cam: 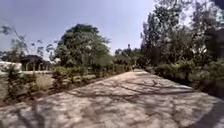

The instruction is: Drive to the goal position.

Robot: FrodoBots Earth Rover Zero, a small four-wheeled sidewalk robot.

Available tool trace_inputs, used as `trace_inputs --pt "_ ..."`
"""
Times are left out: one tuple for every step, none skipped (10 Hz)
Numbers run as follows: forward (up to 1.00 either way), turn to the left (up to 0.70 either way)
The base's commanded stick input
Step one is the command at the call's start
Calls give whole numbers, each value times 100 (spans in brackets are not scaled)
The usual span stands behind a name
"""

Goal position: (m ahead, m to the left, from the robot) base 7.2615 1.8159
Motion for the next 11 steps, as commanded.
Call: trace_inputs --pt "50 -50" --pt "50 -50" --pt "50 -50" --pt "50 -50" --pt "50 -50" --pt "50 0" --pt "50 0" --pt "50 0" --pt "50 0" --pt "50 0" --pt "50 0"
